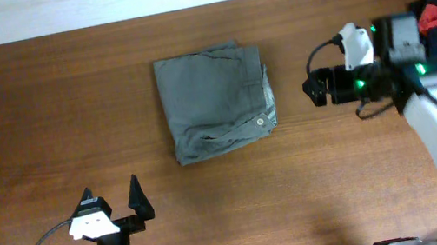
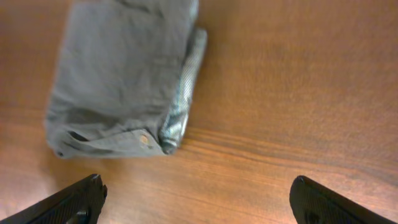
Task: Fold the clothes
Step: 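Move the right gripper toward the folded grey trousers' right edge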
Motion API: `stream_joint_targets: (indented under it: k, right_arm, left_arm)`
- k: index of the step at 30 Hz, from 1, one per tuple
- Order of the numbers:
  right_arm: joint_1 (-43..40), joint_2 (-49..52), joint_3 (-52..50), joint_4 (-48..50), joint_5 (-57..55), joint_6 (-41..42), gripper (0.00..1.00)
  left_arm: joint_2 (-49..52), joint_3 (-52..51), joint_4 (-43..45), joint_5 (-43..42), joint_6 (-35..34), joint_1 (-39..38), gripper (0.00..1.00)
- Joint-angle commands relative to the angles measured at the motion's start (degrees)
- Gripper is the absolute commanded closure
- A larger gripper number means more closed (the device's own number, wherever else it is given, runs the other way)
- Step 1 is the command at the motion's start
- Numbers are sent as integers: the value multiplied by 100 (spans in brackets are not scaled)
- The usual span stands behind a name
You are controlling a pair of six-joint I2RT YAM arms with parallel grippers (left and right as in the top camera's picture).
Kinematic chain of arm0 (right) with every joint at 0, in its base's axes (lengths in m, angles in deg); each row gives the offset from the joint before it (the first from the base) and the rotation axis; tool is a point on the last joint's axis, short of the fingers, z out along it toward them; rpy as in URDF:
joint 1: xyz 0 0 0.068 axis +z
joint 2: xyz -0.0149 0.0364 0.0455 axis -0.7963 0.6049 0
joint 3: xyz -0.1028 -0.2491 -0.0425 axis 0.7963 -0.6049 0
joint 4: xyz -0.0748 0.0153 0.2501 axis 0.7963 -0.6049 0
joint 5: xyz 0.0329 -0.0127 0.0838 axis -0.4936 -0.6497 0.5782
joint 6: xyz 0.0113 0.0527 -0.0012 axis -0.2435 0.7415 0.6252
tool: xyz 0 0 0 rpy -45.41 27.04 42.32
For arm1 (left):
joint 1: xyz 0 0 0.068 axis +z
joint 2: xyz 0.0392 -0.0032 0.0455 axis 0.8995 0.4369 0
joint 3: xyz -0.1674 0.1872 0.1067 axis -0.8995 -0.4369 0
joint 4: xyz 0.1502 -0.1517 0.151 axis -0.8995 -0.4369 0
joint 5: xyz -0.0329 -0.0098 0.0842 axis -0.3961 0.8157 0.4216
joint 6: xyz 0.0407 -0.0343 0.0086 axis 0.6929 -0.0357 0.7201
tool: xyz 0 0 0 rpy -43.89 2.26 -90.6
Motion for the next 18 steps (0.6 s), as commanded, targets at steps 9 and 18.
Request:
stream_joint_targets:
  k: [9,18]
  right_arm:
    - [-33,920,186,-76,-114,-280,1]
    - [-33,933,181,-98,188,-258,1]
  left_arm:
    - [-39,-15,-26,-85,114,-7,1]
    - [-39,-15,-26,-85,114,-7,1]
